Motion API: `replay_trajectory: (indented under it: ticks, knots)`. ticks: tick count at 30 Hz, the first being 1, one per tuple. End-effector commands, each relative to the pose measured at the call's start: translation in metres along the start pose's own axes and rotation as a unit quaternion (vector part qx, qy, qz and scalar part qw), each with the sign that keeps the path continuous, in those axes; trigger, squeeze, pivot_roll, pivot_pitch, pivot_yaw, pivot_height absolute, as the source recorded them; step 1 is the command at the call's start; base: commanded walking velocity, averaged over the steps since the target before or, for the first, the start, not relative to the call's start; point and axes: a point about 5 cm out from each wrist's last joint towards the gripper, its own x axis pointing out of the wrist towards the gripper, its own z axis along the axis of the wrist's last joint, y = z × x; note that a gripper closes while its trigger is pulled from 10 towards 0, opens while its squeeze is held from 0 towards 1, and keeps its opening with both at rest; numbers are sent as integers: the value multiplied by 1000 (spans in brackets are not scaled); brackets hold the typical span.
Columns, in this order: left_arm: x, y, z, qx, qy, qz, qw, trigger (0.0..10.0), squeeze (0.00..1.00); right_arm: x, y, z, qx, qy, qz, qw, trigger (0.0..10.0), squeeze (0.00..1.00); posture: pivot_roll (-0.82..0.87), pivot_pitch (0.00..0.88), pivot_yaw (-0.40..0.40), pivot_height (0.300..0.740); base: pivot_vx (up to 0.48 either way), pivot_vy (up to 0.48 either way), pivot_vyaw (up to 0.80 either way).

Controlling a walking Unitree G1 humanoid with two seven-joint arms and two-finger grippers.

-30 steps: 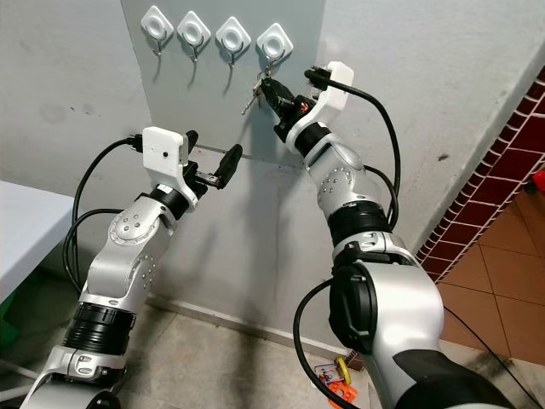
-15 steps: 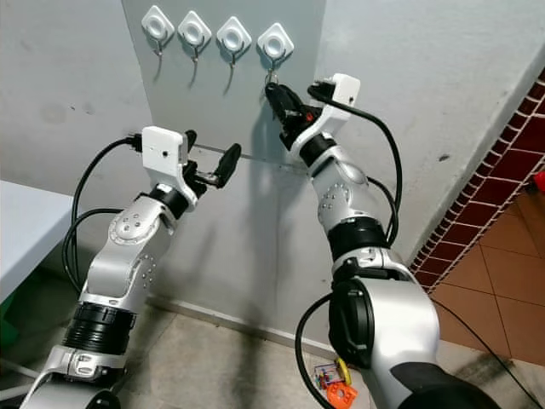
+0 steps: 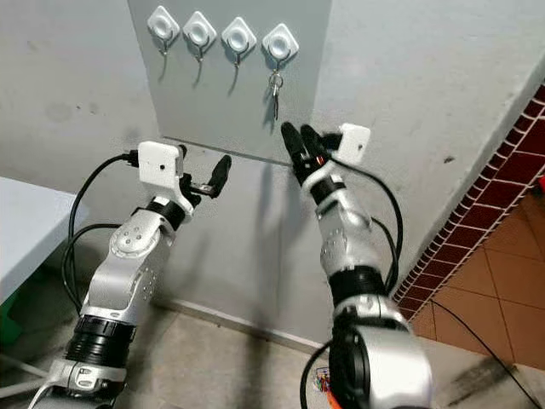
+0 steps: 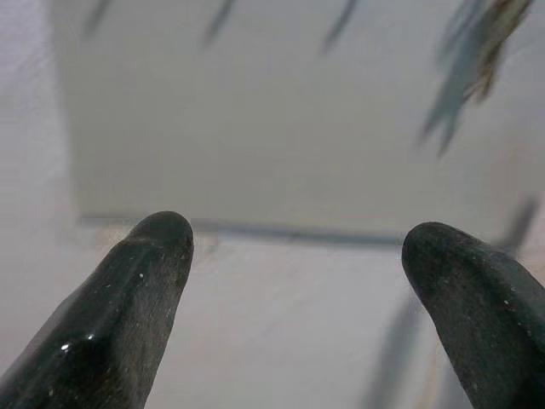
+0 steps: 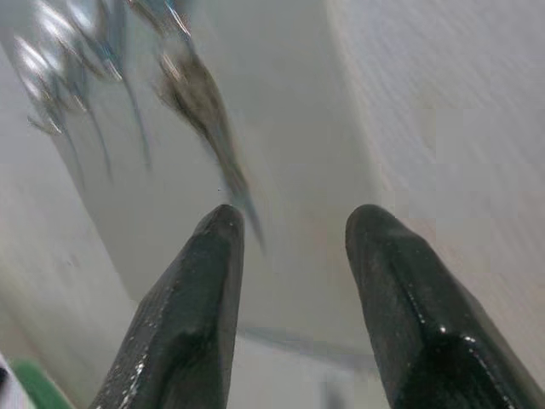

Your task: Hang keys on a hook

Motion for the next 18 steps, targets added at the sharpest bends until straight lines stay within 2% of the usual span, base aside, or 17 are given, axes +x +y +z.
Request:
replay_trajectory:
  ticks: [1,3,4,6,9,11,13,14,16,17,18]
  knots:
    - [-5,5,-15,6,23,20,1000,10000,0,-5,-3,-2,-14,-5,-10,1000,10000,1000,53,0,-1,740,0,0,0]
    - [-9,11,-27,1,41,36,998,10000,0,-16,-11,-10,-9,4,-35,999,10000,1000,46,0,5,740,0,0,0]
    - [-14,15,-40,0,62,48,997,10000,0,-28,-21,-19,-16,18,-66,998,10000,1000,44,0,7,740,0,0,0]
    - [-17,16,-45,-6,71,52,996,10000,0,-34,-25,-23,-19,25,-76,997,10000,1000,42,0,8,740,0,0,0]
    - [-26,21,-67,2,96,62,993,10000,0,-64,-41,-44,-49,60,-126,989,10000,1000,32,0,19,740,0,0,0]
    - [-32,21,-81,8,107,56,993,10000,0,-86,-50,-62,-46,98,-149,983,10000,0,26,0,25,740,0,0,0]
    - [-40,22,-98,11,135,43,990,10000,0,-109,-57,-80,-39,140,-176,974,10000,0,19,0,32,740,0,0,0]
    - [-42,22,-103,13,145,41,989,10000,0,-114,-59,-83,-45,150,-186,970,10000,0,19,0,32,740,0,0,0]
    - [-54,23,-124,-1,191,38,981,10000,0,-139,-64,-99,-53,194,-206,958,10000,0,7,0,46,740,0,0,0]
    - [-54,23,-124,-1,191,38,981,10000,0,-139,-64,-99,-53,194,-206,958,10000,0,7,0,46,740,0,0,0]
    - [-58,24,-131,-10,212,37,977,10000,0,-146,-65,-105,-59,215,-214,951,10000,0,7,0,46,740,0,0,0]
